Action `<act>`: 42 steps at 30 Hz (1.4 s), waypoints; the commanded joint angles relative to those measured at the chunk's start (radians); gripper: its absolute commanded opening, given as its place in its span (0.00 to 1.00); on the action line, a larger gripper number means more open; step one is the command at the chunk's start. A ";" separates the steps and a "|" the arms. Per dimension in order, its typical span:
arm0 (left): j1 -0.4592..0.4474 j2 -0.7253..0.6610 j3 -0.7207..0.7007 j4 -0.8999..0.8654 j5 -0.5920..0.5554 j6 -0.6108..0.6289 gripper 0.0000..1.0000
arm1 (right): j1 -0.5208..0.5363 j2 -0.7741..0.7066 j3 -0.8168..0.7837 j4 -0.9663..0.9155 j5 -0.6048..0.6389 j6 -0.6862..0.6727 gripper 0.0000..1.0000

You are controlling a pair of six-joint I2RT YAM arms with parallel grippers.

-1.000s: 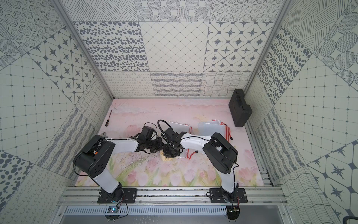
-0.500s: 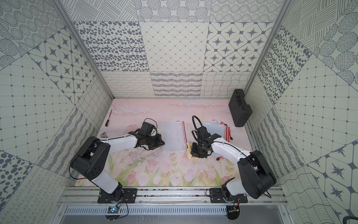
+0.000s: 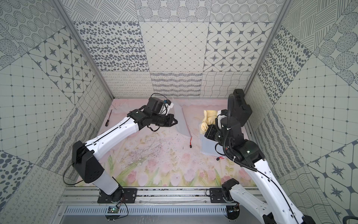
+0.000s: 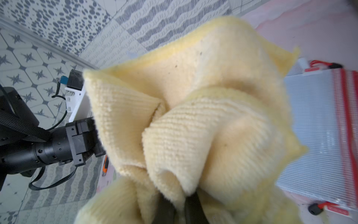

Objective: Wipe the document bag
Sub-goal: Place the document bag.

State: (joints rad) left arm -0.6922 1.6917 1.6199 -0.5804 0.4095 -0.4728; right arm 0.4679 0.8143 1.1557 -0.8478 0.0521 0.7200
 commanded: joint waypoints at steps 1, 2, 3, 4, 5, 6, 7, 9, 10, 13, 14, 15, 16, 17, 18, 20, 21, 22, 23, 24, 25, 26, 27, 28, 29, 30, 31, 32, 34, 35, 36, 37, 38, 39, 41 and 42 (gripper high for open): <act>-0.061 0.192 0.360 -0.249 0.264 0.282 0.00 | -0.006 -0.084 0.046 -0.132 0.216 0.020 0.00; -0.072 0.253 0.468 -0.291 0.299 0.300 0.00 | -0.008 -0.109 0.051 -0.155 0.255 0.022 0.00; -0.082 0.306 0.561 -0.327 0.331 0.312 0.00 | -0.008 -0.130 0.056 -0.173 0.284 0.024 0.00; -0.094 0.362 0.653 -0.344 0.377 0.319 0.00 | -0.008 -0.151 0.061 -0.193 0.310 0.024 0.00; -0.105 0.409 0.733 -0.344 0.422 0.315 0.00 | -0.009 -0.167 0.065 -0.212 0.329 0.024 0.00; -0.112 0.443 0.782 -0.332 0.453 0.304 0.00 | -0.008 -0.180 0.068 -0.224 0.340 0.023 0.00; -0.119 0.476 0.809 -0.293 0.484 0.284 0.00 | -0.008 -0.190 0.071 -0.240 0.349 0.022 0.00; -0.125 0.522 0.810 -0.198 0.500 0.209 0.00 | -0.008 -0.198 0.074 -0.261 0.356 0.013 0.01; -0.127 0.551 0.809 -0.167 0.497 0.169 0.00 | -0.008 -0.197 0.080 -0.275 0.356 0.007 0.01; -0.134 0.630 0.789 -0.122 0.472 0.075 0.00 | -0.008 -0.191 0.087 -0.309 0.362 -0.004 0.01; -0.139 0.646 0.762 -0.091 0.460 0.053 0.00 | -0.008 -0.190 0.085 -0.314 0.363 -0.007 0.01; -0.146 0.656 0.731 -0.060 0.447 0.036 0.00 | -0.008 -0.191 0.083 -0.315 0.363 -0.010 0.01; -0.154 0.662 0.692 -0.027 0.426 0.019 0.00 | -0.008 -0.190 0.077 -0.314 0.362 -0.014 0.01; -0.163 0.664 0.650 0.011 0.405 0.010 0.00 | -0.008 -0.189 0.072 -0.312 0.359 -0.015 0.01; -0.168 0.663 0.606 0.042 0.386 0.001 0.00 | -0.008 -0.184 0.067 -0.310 0.356 -0.017 0.02; -0.175 0.665 0.521 0.110 0.352 -0.030 0.00 | -0.008 -0.171 0.056 -0.303 0.349 -0.019 0.02; -0.175 0.665 0.487 0.140 0.341 -0.045 0.00 | -0.008 -0.161 0.051 -0.300 0.342 -0.020 0.02; -0.175 0.663 0.451 0.178 0.326 -0.061 0.00 | -0.008 -0.150 0.045 -0.295 0.333 -0.020 0.02; -0.175 0.664 0.421 0.191 0.306 -0.069 0.00 | -0.008 -0.140 0.036 -0.287 0.320 -0.021 0.02; -0.175 0.665 0.398 0.206 0.297 -0.077 0.00 | -0.008 -0.130 0.026 -0.277 0.308 -0.022 0.01; -0.175 0.665 0.370 0.219 0.287 -0.083 0.00 | -0.008 -0.118 0.012 -0.264 0.295 -0.019 0.01; -0.174 0.667 0.354 0.218 0.270 -0.085 0.00 | -0.008 -0.107 -0.002 -0.251 0.279 -0.019 0.01; -0.175 0.668 0.337 0.218 0.255 -0.085 0.00 | -0.008 -0.095 -0.014 -0.239 0.268 -0.015 0.00; -0.175 0.669 0.324 0.213 0.233 -0.084 0.02 | -0.008 -0.083 -0.027 -0.230 0.256 -0.010 0.00; -0.175 0.670 0.312 0.206 0.208 -0.085 0.07 | -0.008 -0.071 -0.040 -0.218 0.243 -0.007 0.00; -0.175 0.670 0.301 0.201 0.190 -0.085 0.15 | -0.009 -0.061 -0.050 -0.207 0.232 -0.005 0.00; -0.175 0.668 0.290 0.192 0.169 -0.083 0.23 | -0.009 -0.049 -0.061 -0.195 0.222 -0.001 0.00; -0.173 0.662 0.277 0.183 0.139 -0.077 0.30 | -0.010 -0.034 -0.068 -0.185 0.213 0.000 0.00; -0.162 0.628 0.249 0.137 0.047 -0.072 0.46 | -0.010 -0.005 -0.072 -0.173 0.200 0.002 0.00; -0.147 0.596 0.216 0.136 -0.005 -0.083 0.52 | -0.010 0.013 -0.068 -0.170 0.193 0.008 0.00; -0.130 0.558 0.176 0.137 -0.037 -0.094 0.56 | -0.010 0.030 -0.065 -0.162 0.178 0.007 0.00; -0.107 0.508 0.126 0.146 -0.054 -0.093 0.69 | -0.010 0.051 -0.064 -0.146 0.155 0.009 0.00; -0.085 0.463 0.094 0.141 -0.057 -0.075 0.96 | -0.010 0.073 -0.063 -0.129 0.133 0.008 0.00; -0.070 0.421 0.078 0.120 -0.056 -0.050 0.99 | -0.009 0.093 -0.061 -0.115 0.116 0.007 0.00; -0.046 0.330 0.053 0.029 -0.121 0.006 0.99 | -0.010 0.145 -0.056 -0.082 0.082 0.007 0.00; -0.042 0.281 0.026 0.010 -0.160 0.025 0.99 | -0.010 0.166 -0.055 -0.062 0.066 0.006 0.00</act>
State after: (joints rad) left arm -0.7765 2.1418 1.7195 -0.4873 0.4637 -0.5308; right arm 0.4629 0.9382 1.0863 -1.0096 0.1844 0.7254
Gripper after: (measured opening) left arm 0.983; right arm 0.095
